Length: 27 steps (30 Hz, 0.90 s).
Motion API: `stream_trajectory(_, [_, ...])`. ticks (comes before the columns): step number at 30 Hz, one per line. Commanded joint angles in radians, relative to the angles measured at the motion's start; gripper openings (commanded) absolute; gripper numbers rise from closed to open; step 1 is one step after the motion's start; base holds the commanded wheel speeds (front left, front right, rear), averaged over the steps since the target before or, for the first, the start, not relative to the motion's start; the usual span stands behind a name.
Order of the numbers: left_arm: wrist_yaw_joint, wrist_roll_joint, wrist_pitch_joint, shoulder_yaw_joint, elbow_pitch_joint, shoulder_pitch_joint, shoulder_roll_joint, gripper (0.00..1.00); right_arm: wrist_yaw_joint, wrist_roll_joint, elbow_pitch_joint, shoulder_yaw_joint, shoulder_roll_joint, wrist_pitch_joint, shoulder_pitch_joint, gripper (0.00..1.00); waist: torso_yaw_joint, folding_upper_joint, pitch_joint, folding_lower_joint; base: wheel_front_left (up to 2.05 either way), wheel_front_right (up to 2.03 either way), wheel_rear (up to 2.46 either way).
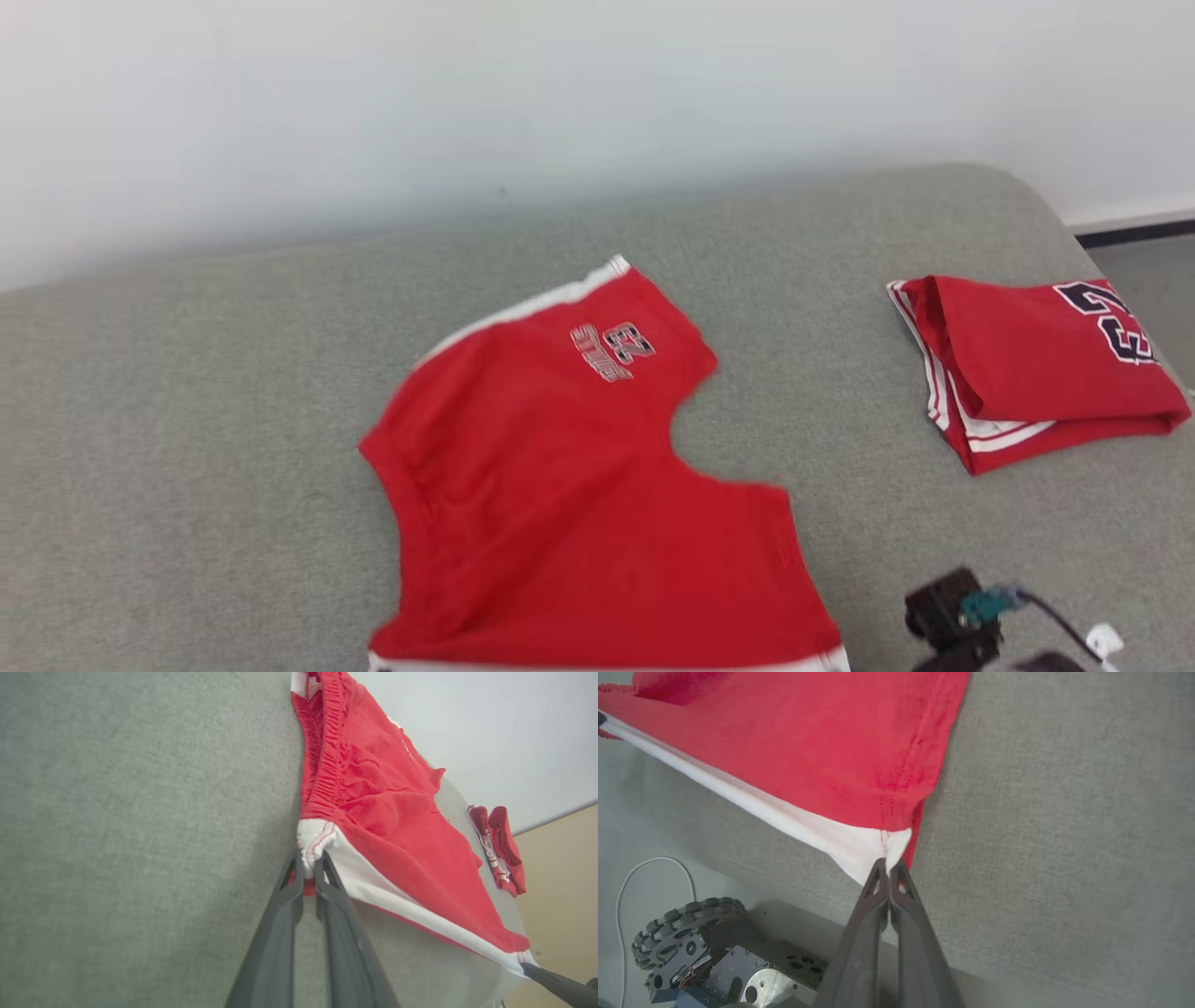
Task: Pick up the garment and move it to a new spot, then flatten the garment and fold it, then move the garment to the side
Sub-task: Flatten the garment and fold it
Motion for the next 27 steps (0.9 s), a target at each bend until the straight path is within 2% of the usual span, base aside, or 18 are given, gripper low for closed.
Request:
stream_trajectory(1, [0.017, 0.010, 0.021, -0.014, -0.022, 0.045, 0.013, 0.00, -0.003, -0.024, -0.023, -0.023, 0.004, 0.049, 0.057, 0.00, 0.023, 0.0002, -0.028, 0.0004, 0.00, 0.00, 0.00])
stream_trajectory(7, [0.064, 0.022, 0.068, -0.036, -0.108, 0.107, 0.036, 0.00, -0.003, -0.069, -0.128, -0.122, 0.038, 0.178, 0.182, 0.00, 0.052, 0.0002, -0.033, 0.0004, 0.00, 0.00, 0.00])
stream_trajectory(14, [0.081, 0.020, 0.087, -0.033, -0.184, 0.032, 0.025, 0.00, -0.003, -0.143, -0.202, -0.204, 0.068, 0.176, 0.086, 0.00, 0.073, 0.0002, -0.022, 0.0004, 0.00, 0.00, 0.00])
stream_trajectory(20, [0.088, 0.021, 0.111, -0.036, -0.184, -0.078, 0.003, 0.00, -0.003, -0.162, -0.135, -0.193, 0.064, 0.137, -0.090, 0.00, 0.094, 0.0002, 0.011, 0.0004, 0.00, 0.00, 0.00])
stream_trajectory(27, [0.108, 0.040, 0.132, -0.041, -0.095, -0.268, -0.042, 0.00, -0.003, -0.172, 0.066, -0.135, 0.091, 0.047, -0.367, 0.00, 0.142, 0.0002, 0.089, 0.0004, 0.00, 0.00, 0.00])
